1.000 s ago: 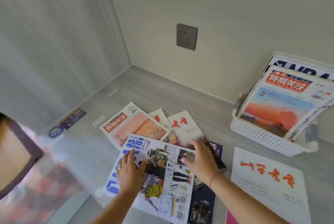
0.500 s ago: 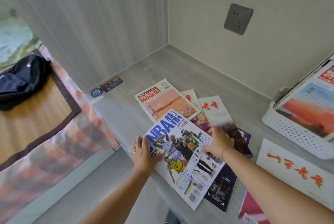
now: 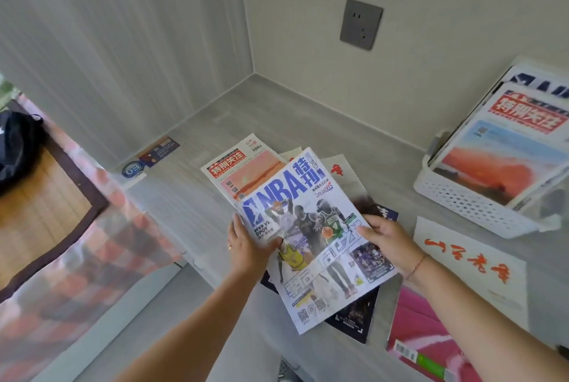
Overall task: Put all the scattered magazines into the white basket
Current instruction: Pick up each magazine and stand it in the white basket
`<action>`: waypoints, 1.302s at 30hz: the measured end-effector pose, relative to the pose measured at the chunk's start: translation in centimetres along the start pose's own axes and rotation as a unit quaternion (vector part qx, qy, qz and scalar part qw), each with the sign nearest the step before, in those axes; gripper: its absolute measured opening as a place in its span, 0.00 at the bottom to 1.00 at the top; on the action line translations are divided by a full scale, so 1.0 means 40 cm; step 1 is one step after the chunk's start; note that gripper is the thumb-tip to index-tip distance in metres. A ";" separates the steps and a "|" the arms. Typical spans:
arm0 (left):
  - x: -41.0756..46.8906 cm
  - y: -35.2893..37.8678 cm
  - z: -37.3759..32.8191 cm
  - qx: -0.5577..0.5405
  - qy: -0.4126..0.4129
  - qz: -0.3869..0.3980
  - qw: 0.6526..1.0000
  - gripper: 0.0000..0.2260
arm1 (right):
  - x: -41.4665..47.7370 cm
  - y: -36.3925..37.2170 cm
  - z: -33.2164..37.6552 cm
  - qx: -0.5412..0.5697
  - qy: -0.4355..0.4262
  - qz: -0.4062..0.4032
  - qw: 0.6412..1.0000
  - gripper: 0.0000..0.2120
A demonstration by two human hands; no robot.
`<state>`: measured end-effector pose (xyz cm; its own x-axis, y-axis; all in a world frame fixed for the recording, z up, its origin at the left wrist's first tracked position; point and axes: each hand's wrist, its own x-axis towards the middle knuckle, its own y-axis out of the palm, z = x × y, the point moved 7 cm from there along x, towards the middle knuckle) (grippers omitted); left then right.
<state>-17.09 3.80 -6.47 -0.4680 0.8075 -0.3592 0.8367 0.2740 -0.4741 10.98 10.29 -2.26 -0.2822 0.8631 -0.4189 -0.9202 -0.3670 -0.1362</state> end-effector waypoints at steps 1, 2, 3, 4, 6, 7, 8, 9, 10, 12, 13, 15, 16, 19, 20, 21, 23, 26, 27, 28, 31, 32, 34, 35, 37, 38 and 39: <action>-0.003 0.026 -0.020 -0.110 -0.017 0.039 0.993 0.31 | -0.005 -0.028 -0.001 0.025 -0.003 -0.018 1.000 0.09; -0.005 0.053 -0.035 -0.179 -0.041 0.073 0.980 0.24 | -0.011 -0.057 -0.002 0.051 -0.004 -0.038 0.998 0.09; -0.004 0.070 -0.056 -0.195 -0.048 0.090 0.975 0.19 | -0.016 -0.084 -0.004 0.074 -0.005 -0.058 0.996 0.08; -0.002 0.080 -0.082 -0.177 -0.041 0.093 0.979 0.14 | -0.021 -0.110 -0.006 0.091 -0.006 -0.076 0.993 0.08; 0.005 0.111 -0.143 -0.175 -0.011 0.112 0.978 0.06 | -0.031 -0.162 -0.012 0.109 -0.006 -0.106 0.988 0.08; 0.008 0.131 -0.179 -0.193 0.004 0.131 0.972 0.07 | -0.035 -0.188 -0.016 0.116 -0.004 -0.118 0.986 0.08; 0.008 0.152 -0.217 -0.209 0.014 0.152 0.966 0.08 | -0.039 -0.214 -0.020 0.122 0.000 -0.129 0.984 0.08; 0.010 0.173 -0.253 -0.212 0.022 0.169 0.962 0.08 | -0.044 -0.239 -0.022 0.120 0.002 -0.141 0.983 0.08; 0.012 0.194 -0.289 -0.205 0.034 0.184 0.961 0.09 | -0.049 -0.266 -0.020 0.109 0.000 -0.157 0.982 0.08; 0.021 0.240 -0.365 -0.181 0.066 0.205 0.960 0.10 | -0.066 -0.324 -0.003 0.071 -0.014 -0.196 0.978 0.10; 0.024 0.263 -0.410 -0.173 0.083 0.216 0.957 0.10 | -0.077 -0.354 0.009 0.062 -0.022 -0.219 0.973 0.10; 0.025 0.317 -0.506 -0.166 0.122 0.242 0.948 0.12 | -0.102 -0.426 0.038 0.059 -0.038 -0.268 0.961 0.11; 0.025 0.344 -0.557 -0.160 0.142 0.251 0.944 0.14 | -0.114 -0.465 0.056 0.058 -0.045 -0.292 0.953 0.12; 0.016 0.425 -0.712 -0.159 0.193 0.267 0.931 0.13 | -0.148 -0.588 0.112 0.050 -0.070 -0.363 0.928 0.12; 0.010 0.455 -0.762 -0.165 0.210 0.276 0.923 0.14 | -0.161 -0.630 0.130 0.046 -0.078 -0.390 0.916 0.11; 0.004 0.485 -0.810 -0.169 0.224 0.286 0.916 0.14 | -0.173 -0.669 0.145 0.037 -0.084 -0.415 0.905 0.09; -0.002 0.541 -0.889 -0.168 0.247 0.293 0.908 0.12 | -0.192 -0.742 0.164 0.006 -0.081 -0.460 0.884 0.07; 0.002 0.618 -0.957 -0.140 0.276 0.274 0.910 0.10 | -0.205 -0.826 0.167 -0.022 -0.076 -0.506 0.859 0.07; 0.008 0.642 -0.963 -0.130 0.280 0.266 0.913 0.10 | -0.202 -0.843 0.160 -0.025 -0.073 -0.513 0.855 0.06; 0.015 0.665 -0.962 -0.121 0.277 0.259 0.917 0.09 | -0.197 -0.854 0.148 -0.029 -0.066 -0.515 0.854 0.06; 0.042 0.729 -0.929 -0.100 0.253 0.250 0.929 0.09 | -0.171 -0.867 0.091 -0.042 -0.034 -0.519 0.853 0.04; 0.050 0.747 -0.914 -0.092 0.245 0.245 0.933 0.09 | -0.162 -0.869 0.071 -0.048 -0.020 -0.523 0.850 0.03; 0.064 0.777 -0.887 -0.080 0.223 0.234 0.943 0.08 | -0.145 -0.872 0.034 -0.064 0.006 -0.533 0.844 0.01; 0.069 0.790 -0.876 -0.075 0.211 0.227 0.948 0.08 | -0.137 -0.874 0.017 -0.072 0.019 -0.536 0.841 0.01; 0.073 0.809 -0.861 -0.065 0.204 0.217 0.952 0.07 | -0.121 -0.878 -0.010 -0.075 0.038 -0.543 0.836 0.03; 0.074 0.815 -0.857 -0.068 0.205 0.212 0.953 0.06 | -0.114 -0.882 -0.020 -0.072 0.043 -0.548 0.832 0.04; 0.073 0.818 -0.856 -0.073 0.207 0.203 0.954 0.05 | -0.109 -0.885 -0.024 -0.073 0.046 -0.555 0.827 0.05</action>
<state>18.65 33.01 4.48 0.0300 0.9914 -0.1272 0.9701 -0.0595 -0.2354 45.04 19.16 3.52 0.7431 0.6686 -0.0281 -0.5537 0.5906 -0.5870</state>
